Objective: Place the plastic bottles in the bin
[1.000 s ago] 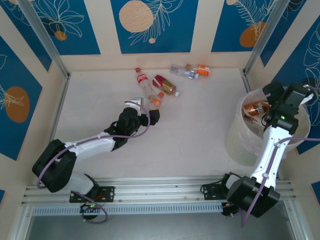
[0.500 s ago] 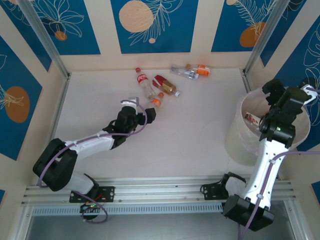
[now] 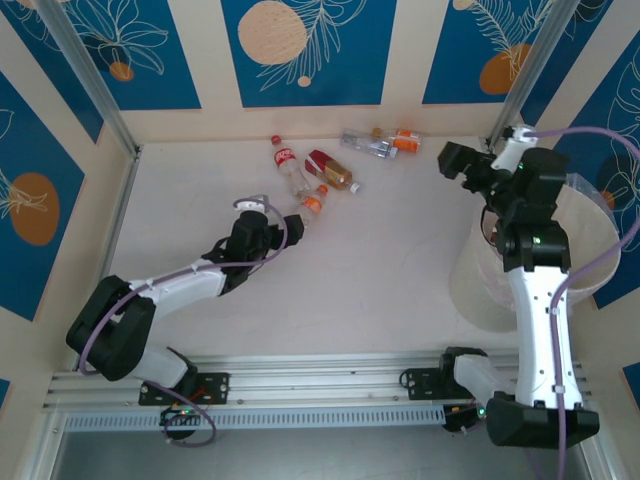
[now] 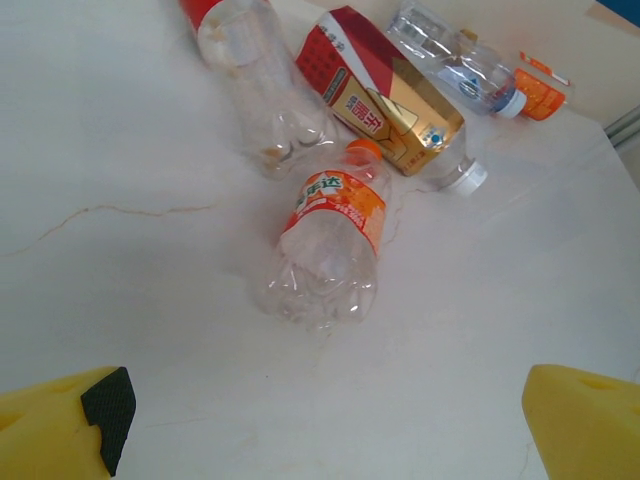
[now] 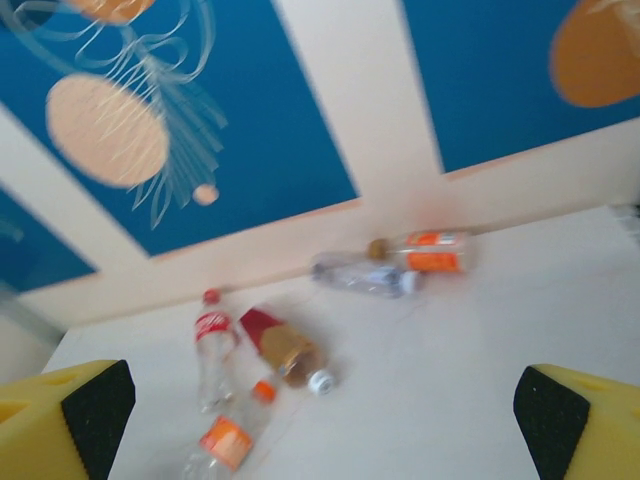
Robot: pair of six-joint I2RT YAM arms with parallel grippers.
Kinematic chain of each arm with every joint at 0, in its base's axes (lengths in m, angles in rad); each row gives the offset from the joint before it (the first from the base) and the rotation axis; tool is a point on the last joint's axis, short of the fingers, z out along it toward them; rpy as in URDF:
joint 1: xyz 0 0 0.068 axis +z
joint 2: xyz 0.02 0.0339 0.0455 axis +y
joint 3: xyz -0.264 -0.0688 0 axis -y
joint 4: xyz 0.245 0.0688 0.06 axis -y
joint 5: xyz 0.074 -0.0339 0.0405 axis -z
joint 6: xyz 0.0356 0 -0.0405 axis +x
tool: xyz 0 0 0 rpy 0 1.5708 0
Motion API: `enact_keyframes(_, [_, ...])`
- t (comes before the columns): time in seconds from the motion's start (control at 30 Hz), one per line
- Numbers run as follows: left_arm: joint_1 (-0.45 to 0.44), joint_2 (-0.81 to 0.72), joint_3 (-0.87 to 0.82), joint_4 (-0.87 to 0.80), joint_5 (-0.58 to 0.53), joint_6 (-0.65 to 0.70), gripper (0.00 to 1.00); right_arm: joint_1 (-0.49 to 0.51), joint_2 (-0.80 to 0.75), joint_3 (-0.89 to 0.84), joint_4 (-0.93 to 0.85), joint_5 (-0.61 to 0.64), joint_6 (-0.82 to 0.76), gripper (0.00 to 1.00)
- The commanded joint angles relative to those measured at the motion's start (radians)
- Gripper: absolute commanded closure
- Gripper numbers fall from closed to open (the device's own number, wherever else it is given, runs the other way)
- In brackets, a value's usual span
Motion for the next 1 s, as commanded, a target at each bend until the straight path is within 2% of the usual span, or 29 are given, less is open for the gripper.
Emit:
enact_keyframes(0.0, [0.026,0.028,0.029,-0.056,0.059,-0.015,0.00,0.084,0.049,0.042,-0.018,-0.041,-0.104,0.01])
enact_keyframes(0.1, [0.033,0.064,0.080,-0.111,0.117,0.024,0.00,0.150,0.089,0.040,-0.025,-0.018,-0.130,0.01])
enact_keyframes(0.23, [0.033,0.129,0.177,-0.224,0.136,0.111,0.00,0.201,0.114,0.011,-0.030,-0.003,-0.092,0.01])
enact_keyframes(0.4, [0.029,0.232,0.286,-0.301,0.146,0.202,0.01,0.239,0.096,-0.048,-0.030,-0.049,-0.004,0.01])
enact_keyframes(0.53, [0.030,0.337,0.386,-0.354,0.167,0.250,0.01,0.277,0.075,-0.086,-0.033,-0.072,0.010,0.01])
enact_keyframes(0.83, [0.026,0.533,0.597,-0.469,0.124,0.308,0.01,0.335,0.066,-0.119,-0.054,-0.022,-0.014,0.01])
enact_keyframes(0.97, [0.026,0.584,0.648,-0.487,0.117,0.334,0.05,0.340,0.060,-0.120,-0.065,-0.009,-0.026,0.01])
